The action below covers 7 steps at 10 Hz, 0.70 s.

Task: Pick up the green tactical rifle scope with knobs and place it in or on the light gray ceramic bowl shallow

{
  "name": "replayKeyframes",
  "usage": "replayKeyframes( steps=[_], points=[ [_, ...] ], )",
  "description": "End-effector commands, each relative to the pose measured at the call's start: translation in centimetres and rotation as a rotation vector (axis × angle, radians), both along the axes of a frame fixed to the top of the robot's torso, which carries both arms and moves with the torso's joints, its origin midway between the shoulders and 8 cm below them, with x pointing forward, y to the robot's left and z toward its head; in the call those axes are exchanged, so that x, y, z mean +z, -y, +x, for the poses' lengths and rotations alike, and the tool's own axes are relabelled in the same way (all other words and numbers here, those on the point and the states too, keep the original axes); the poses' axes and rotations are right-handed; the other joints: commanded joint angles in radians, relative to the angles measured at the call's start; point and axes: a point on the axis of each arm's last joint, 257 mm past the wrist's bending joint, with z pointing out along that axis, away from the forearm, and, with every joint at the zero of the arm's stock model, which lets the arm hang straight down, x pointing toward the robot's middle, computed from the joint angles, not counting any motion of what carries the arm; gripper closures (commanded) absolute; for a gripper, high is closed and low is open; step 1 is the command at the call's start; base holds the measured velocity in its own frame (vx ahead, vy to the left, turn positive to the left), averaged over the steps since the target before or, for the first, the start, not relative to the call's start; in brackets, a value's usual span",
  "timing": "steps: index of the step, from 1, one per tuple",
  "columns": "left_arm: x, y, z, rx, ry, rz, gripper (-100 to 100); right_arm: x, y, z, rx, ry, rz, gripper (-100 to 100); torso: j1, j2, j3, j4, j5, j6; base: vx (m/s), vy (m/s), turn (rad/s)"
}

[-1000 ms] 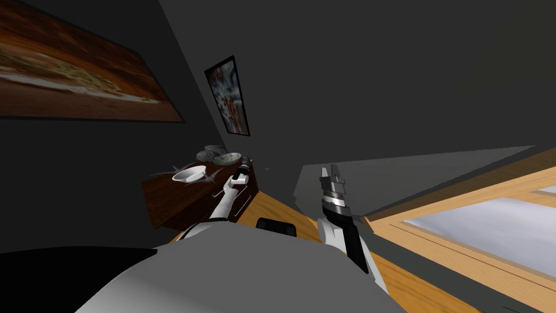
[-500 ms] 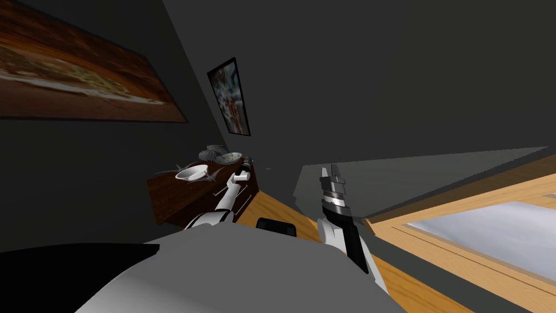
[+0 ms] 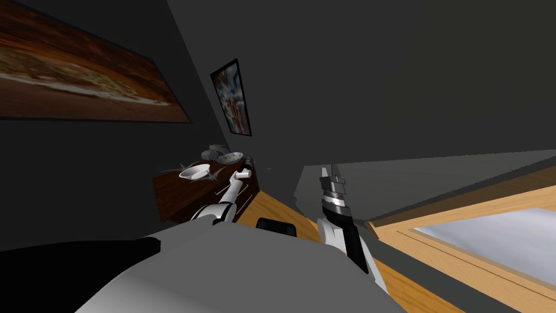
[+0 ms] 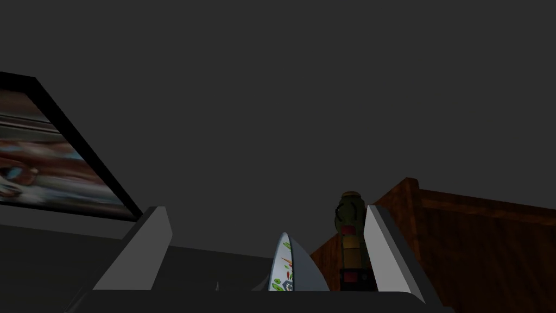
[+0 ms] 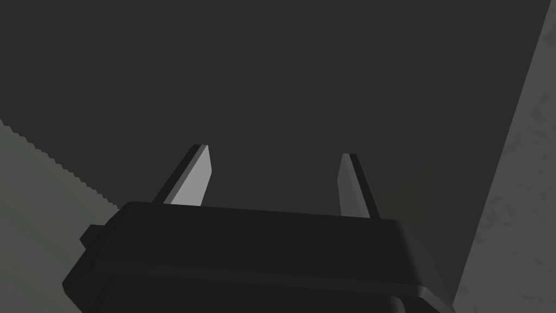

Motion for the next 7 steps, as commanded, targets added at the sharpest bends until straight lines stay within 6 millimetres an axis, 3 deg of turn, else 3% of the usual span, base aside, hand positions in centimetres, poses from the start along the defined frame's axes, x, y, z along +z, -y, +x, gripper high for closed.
replayKeyframes(
  steps=[1,2,3,4,7],
  points=[
    [0.1,-0.1,1.1,0.0,-0.021,-0.042,-100,0.0,0.0,0.0,0.0,0.0,0.0,0,0.0,0.0,0.0,0.0,0.0,0.0,0.013,0.005,0.064],
    [-1.4,-0.2,1.1,0.003,-0.05,-0.05,-100,0.0,0.0,0.0,0.0,0.0,0.0,0,0.0,0.0,0.0,0.0,0.0,0.0,0.012,0.006,0.035],
    [-0.8,-0.2,2.0,0.002,-0.057,-0.083,-100,0.0,0.0,0.0,0.0,0.0,0.0,0,0.0,0.0,0.0,0.0,0.0,0.0,0.015,0.009,0.06],
    [-2.3,-0.3,1.9,0.005,-0.086,-0.09,-100,0.0,0.0,0.0,0.0,0.0,0.0,0,0.0,-0.001,0.0,0.0,0.0,0.0,0.018,0.01,0.034],
    [-3.1,-0.3,3.2,0.009,-0.139,-0.163,-100,0.0,0.0,0.0,0.0,0.0,0.0,0,0.001,-0.001,0.0,0.0,0.0,0.0,0.019,0.02,0.056]
  ],
)
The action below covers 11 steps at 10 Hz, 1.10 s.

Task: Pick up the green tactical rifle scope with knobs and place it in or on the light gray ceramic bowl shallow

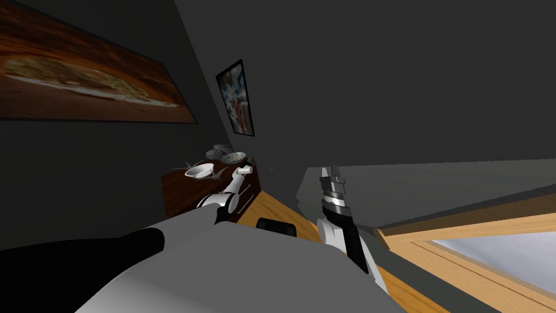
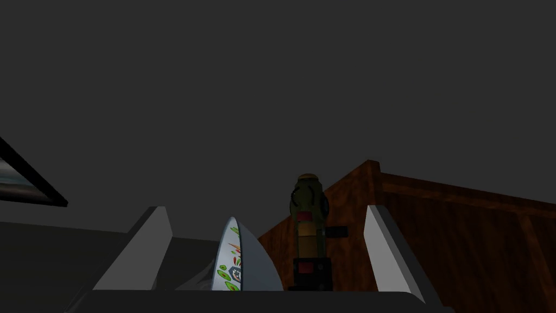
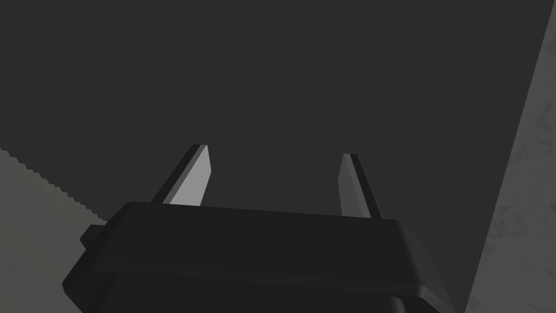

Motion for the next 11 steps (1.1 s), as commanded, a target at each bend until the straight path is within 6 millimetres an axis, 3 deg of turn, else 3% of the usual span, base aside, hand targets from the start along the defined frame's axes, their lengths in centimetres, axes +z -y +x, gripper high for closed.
replayKeyframes(
  steps=[1,5,11],
  points=[
    [-1.2,0.0,0.1,0.003,-0.032,-0.024,-100,0.0,0.0,0.0,0.0,0.0,0.0,0,0.0,0.0,0.0,0.0,0.0,0.0,0.017,0.02,0.038],
    [-2.3,0.0,1.4,0.015,-0.108,-0.12,-100,0.0,0.0,0.0,0.0,0.0,0.0,0,0.0,-0.001,0.0,0.0,0.0,0.0,0.032,0.029,0.075],
    [-4.7,0.2,1.5,0.032,-0.204,-0.204,-100,0.0,0.0,0.0,0.0,0.0,0.0,0,0.002,-0.002,-0.001,0.0,0.0,0.0,0.036,0.037,0.052]
  ],
)
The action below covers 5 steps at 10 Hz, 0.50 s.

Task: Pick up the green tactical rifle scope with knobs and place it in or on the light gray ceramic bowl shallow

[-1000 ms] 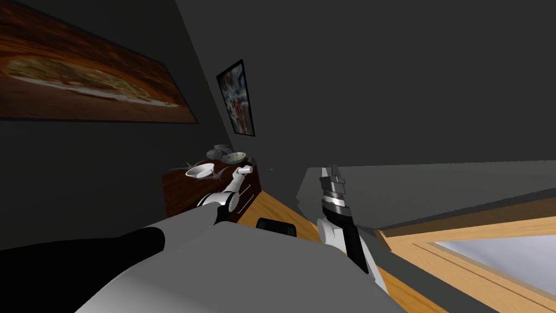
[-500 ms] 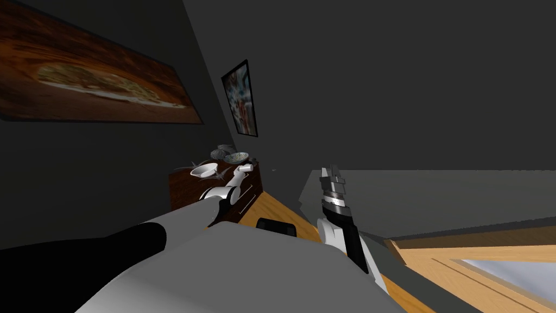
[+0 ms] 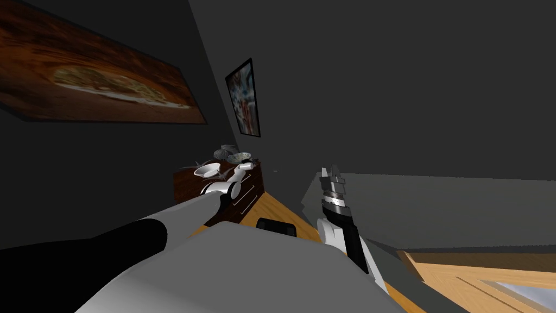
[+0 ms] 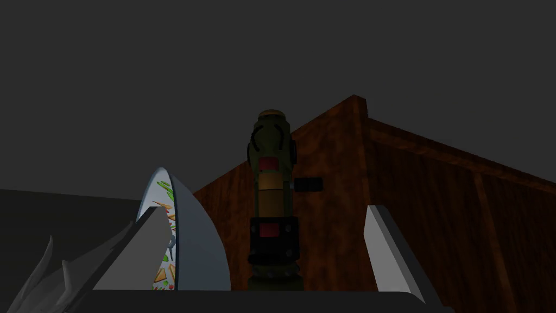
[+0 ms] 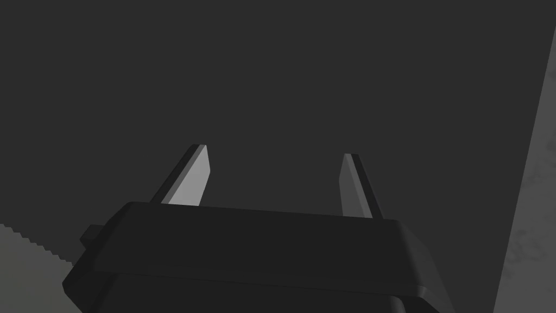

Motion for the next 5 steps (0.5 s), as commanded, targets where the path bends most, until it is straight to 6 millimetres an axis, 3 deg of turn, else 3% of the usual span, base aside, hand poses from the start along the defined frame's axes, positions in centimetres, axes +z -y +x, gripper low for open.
replayKeyframes(
  steps=[1,5],
  points=[
    [-0.73,0.1,-0.05,0.006,-0.031,-0.027,-100,0.0,0.0,0.0,0.0,0.0,0.0,0,0.0,0.0,0.0,0.0,0.0,0.0,0.023,0.034,0.072],
    [-1.55,0.23,-0.12,0.018,-0.079,-0.075,-100,0.0,0.0,0.0,0.0,0.0,0.0,0,0.0,0.0,0.0,0.0,0.0,0.0,0.038,0.037,0.052]
  ],
)
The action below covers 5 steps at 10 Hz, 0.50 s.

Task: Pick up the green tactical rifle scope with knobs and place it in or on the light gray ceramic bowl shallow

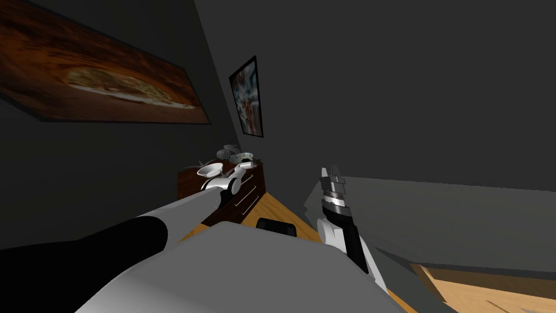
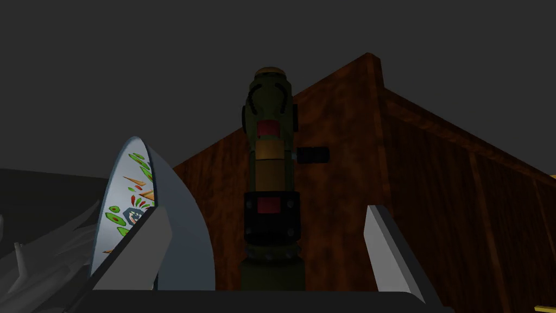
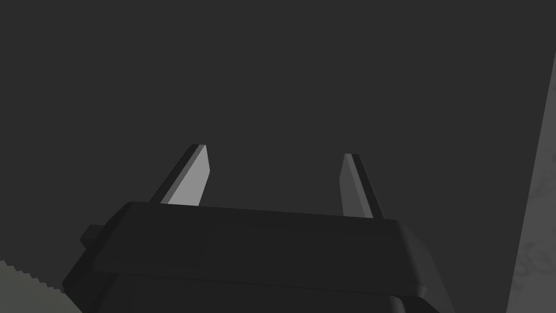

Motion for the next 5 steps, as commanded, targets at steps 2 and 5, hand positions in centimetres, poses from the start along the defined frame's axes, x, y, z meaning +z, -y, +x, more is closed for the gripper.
replayKeyframes(
  steps=[2,5],
  points=[
    [-0.4,0.05,-0.1,0.008,-0.026,-0.026,-100,0.0,0.0,0.0,0.0,0.0,0.0,0,0.0,0.0,0.0,0.0,0.0,0.0,0.04,0.037,0.051],
    [-0.33,0.01,-0.1,0.007,-0.023,-0.023,-100,0.0,0.0,0.0,0.0,0.0,0.0,0,-0.002,0.002,0.001,0.0,0.0,0.0,0.005,0.005,0.0]
  ],
)
